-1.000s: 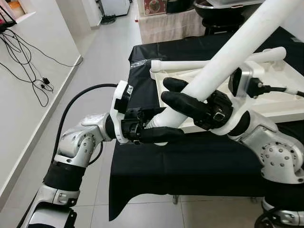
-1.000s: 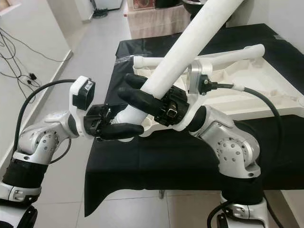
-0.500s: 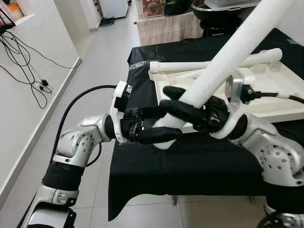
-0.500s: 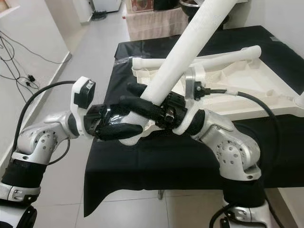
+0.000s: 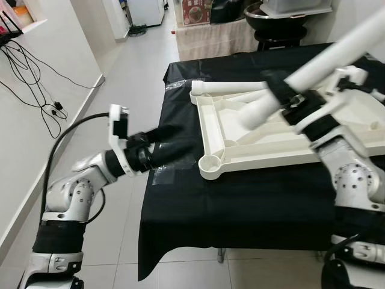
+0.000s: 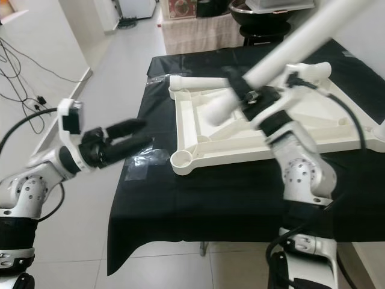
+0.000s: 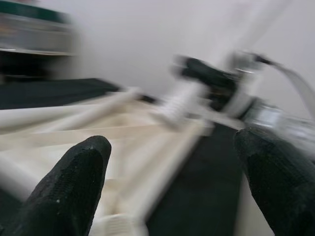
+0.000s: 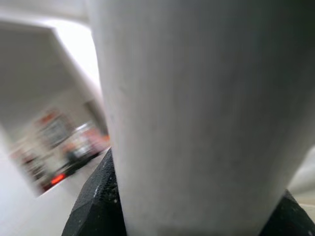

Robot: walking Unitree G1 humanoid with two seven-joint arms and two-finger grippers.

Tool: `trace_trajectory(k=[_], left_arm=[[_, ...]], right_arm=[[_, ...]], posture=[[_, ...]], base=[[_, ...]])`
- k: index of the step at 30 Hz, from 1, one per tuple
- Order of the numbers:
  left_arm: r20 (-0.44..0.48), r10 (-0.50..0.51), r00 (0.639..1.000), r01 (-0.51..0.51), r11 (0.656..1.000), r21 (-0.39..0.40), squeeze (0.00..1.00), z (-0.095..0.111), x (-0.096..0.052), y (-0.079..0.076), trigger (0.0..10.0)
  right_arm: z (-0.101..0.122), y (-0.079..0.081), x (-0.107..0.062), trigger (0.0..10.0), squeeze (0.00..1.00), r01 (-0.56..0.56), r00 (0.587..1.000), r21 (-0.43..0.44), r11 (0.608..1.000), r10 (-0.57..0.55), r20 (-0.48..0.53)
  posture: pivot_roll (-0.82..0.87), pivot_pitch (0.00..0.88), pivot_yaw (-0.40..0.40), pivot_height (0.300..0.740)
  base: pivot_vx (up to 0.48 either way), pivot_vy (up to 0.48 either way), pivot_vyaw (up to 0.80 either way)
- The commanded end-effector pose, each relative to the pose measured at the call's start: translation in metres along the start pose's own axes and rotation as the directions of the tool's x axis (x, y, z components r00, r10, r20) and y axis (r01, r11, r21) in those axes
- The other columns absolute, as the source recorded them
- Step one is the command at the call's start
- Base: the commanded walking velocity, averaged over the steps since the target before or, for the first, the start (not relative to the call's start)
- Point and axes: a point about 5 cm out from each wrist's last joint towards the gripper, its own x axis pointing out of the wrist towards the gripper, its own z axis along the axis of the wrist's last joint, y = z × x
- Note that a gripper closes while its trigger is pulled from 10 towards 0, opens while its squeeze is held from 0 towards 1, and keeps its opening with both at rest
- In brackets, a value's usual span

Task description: Building children table

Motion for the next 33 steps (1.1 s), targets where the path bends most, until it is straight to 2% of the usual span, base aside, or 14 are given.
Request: trace_trajectory(k=[1, 2, 3, 4, 10, 12, 19, 21, 22, 23, 26, 27, 31, 33], left_arm=[[-0.012, 0.260, 0.966, -0.257, 0.961, 0.097, 1.00, -0.001, -0.014, 0.022, 10.0], [-0.018, 0.358, 0.934, -0.353, 0.927, 0.125, 0.45, -0.002, -0.019, 0.029, 10.0], [-0.018, 0.358, 0.934, -0.353, 0.927, 0.125, 0.45, -0.002, -0.019, 0.029, 10.0], [-0.011, 0.434, 0.901, -0.429, 0.893, 0.138, 0.00, -0.003, -0.023, 0.033, 10.0], [-0.018, 0.621, 0.784, -0.607, 0.772, 0.188, 0.00, -0.027, -0.030, 0.027, 10.0], [-0.063, 0.705, 0.706, -0.691, 0.706, 0.156, 0.00, -0.050, -0.028, 0.012, 10.0], [-0.031, 0.745, 0.667, -0.736, 0.665, 0.127, 0.00, -0.063, -0.025, 0.000, 10.0], [0.021, 0.769, 0.639, -0.759, 0.626, 0.181, 0.00, -0.066, -0.026, -0.002, 10.0], [0.098, 0.799, 0.594, -0.784, 0.547, 0.294, 0.00, -0.066, -0.029, -0.004, 10.0], [0.171, 0.785, 0.595, -0.770, 0.496, 0.400, 0.00, -0.066, -0.031, -0.010, 10.0], [0.221, 0.772, 0.595, -0.765, 0.462, 0.449, 0.00, -0.065, -0.033, -0.017, 10.0], [0.269, 0.769, 0.580, -0.772, 0.415, 0.482, 0.00, -0.063, -0.035, -0.022, 10.0], [0.314, 0.740, 0.595, -0.746, 0.363, 0.559, 0.00, -0.062, -0.032, -0.034, 10.0], [0.281, 0.734, 0.619, -0.718, 0.383, 0.582, 0.00, -0.066, -0.029, -0.036, 10.0]], right_arm=[[-0.007, -0.005, -0.002, 10.0, 0.00, 0.071, 0.997, -0.009, 0.997, -0.071, -0.001], [-0.008, -0.006, -0.004, 10.0, 0.00, 0.092, 0.996, -0.005, 0.996, -0.092, 0.007], [-0.008, -0.006, -0.004, 10.0, 0.00, 0.092, 0.996, -0.005, 0.996, -0.092, 0.007], [-0.010, -0.006, -0.006, 10.0, 0.00, 0.107, 0.994, -0.008, 0.994, -0.107, 0.012], [-0.035, 0.009, -0.013, 10.0, 0.00, 0.087, 0.995, -0.073, 0.994, -0.090, -0.037], [-0.051, 0.020, -0.017, 10.0, 0.00, 0.074, 0.994, -0.090, 0.993, -0.081, -0.074], [-0.063, 0.029, -0.020, 10.0, 0.00, 0.075, 0.992, -0.078, 0.994, -0.082, -0.098], [-0.067, 0.032, -0.021, 10.0, 0.00, 0.082, 0.990, -0.092, 0.992, -0.092, -0.105], [-0.071, 0.033, -0.023, 10.0, 0.00, 0.094, 0.988, -0.135, 0.986, -0.110, -0.113], [-0.075, 0.034, -0.027, 10.0, 0.00, 0.103, 0.985, -0.204, 0.974, -0.129, -0.115], [-0.077, 0.034, -0.030, 10.0, 0.00, 0.113, 0.983, -0.284, 0.952, -0.149, -0.109], [-0.078, 0.034, -0.033, 10.0, 0.00, 0.119, 0.981, -0.341, 0.932, -0.163, -0.103], [-0.082, 0.036, -0.037, 10.0, 0.00, 0.140, 0.979, -0.408, 0.902, -0.189, -0.082], [-0.085, 0.041, -0.038, 10.0, 0.00, 0.132, 0.980, -0.425, 0.895, -0.182, -0.079]], posture=[[-0.08, 0.095, 0.114, 0.740], [-0.07, 0.094, 0.115, 0.740], [-0.07, 0.094, 0.115, 0.740], [-0.07, 0.094, 0.115, 0.740], [-0.07, 0.093, 0.116, 0.740], [-0.07, 0.091, 0.116, 0.740], [-0.05, 0.084, 0.111, 0.740], [-0.05, 0.081, 0.112, 0.740], [-0.05, 0.080, 0.114, 0.740], [-0.05, 0.079, 0.114, 0.740], [-0.05, 0.079, 0.114, 0.740], [-0.05, 0.078, 0.117, 0.740], [-0.05, 0.071, 0.125, 0.740], [-0.04, 0.068, 0.130, 0.740]], base=[[0.000, 0.000, 0.00], [0.000, 0.000, 0.00], [0.000, 0.000, 0.00], [0.000, 0.000, 0.00], [0.000, 0.000, 0.00], [0.000, 0.000, 0.00], [0.000, 0.000, 0.00], [0.000, 0.000, 0.00], [0.000, 0.000, 0.00], [0.000, 0.000, 0.00], [0.000, 0.000, 0.00], [0.000, 0.000, 0.00], [0.000, 0.000, 0.00], [0.000, 0.000, 0.00]])
